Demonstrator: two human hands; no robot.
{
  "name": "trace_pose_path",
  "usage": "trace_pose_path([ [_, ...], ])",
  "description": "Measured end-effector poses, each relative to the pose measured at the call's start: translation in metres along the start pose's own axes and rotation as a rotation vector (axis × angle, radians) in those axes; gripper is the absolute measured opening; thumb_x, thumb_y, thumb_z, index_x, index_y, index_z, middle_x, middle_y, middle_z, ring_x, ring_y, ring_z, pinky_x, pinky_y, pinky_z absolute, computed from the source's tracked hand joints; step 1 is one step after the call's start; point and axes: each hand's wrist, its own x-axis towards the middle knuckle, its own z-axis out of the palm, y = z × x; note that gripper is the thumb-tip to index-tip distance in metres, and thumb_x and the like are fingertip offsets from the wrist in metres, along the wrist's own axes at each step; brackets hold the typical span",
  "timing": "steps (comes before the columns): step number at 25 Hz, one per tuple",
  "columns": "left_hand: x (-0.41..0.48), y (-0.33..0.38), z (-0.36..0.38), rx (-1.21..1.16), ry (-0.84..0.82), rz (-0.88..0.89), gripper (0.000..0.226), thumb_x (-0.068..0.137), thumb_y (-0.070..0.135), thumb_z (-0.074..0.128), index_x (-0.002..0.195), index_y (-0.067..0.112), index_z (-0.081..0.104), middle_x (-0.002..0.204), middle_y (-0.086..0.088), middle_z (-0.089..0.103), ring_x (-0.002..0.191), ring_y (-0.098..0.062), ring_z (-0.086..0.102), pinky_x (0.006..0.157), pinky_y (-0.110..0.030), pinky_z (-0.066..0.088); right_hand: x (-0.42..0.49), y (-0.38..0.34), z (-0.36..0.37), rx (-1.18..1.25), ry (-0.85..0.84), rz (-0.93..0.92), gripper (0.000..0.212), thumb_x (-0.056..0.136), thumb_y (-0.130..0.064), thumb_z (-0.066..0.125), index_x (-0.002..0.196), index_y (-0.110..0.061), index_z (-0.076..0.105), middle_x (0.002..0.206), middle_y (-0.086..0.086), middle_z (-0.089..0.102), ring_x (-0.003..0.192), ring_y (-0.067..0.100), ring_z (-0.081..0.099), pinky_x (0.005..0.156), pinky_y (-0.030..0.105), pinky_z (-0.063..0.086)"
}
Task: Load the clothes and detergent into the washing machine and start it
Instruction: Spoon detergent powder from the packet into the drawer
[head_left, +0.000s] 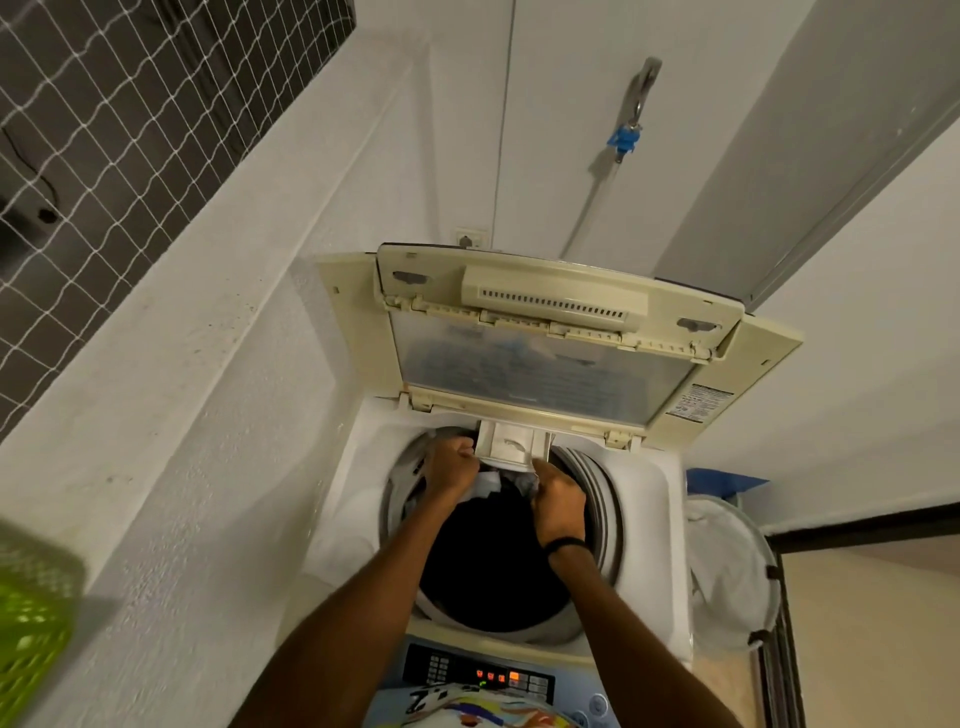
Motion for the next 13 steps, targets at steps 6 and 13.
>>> trace_pose_path([
  [6, -0.009, -0.003, -0.006, -0.087, -0.036, -0.008, 0.023, 0.089, 0.003, 0.054, 0.099, 0.016, 0.070, 0.107, -0.010, 0.068, 0.103, -0.024, 0.062, 0.093, -0.031, 0.049, 0.009, -0.013, -0.008, 0.323, 0.149, 0.378, 0.021, 0.088, -0.009, 0.060, 0.100, -0.011, 0.077, 0.085, 0.009, 0.076, 0.080, 0.024, 0.070, 0.076, 0.026, 0.050],
  [13, -0.057, 0.018, -0.067, -0.240, 0.172, 0.078, 0.026, 0.090, 0.016, 0.056, 0.111, 0.015, 0.072, 0.112, 0.002, 0.070, 0.104, -0.018, 0.063, 0.086, -0.020, 0.048, -0.014, -0.069, -0.047, 1.366, -0.057, 0.549, 0.006, 0.085, 0.004, 0.063, 0.084, 0.003, 0.068, 0.078, 0.016, 0.067, 0.065, 0.016, 0.065, 0.062, 0.020, 0.059],
])
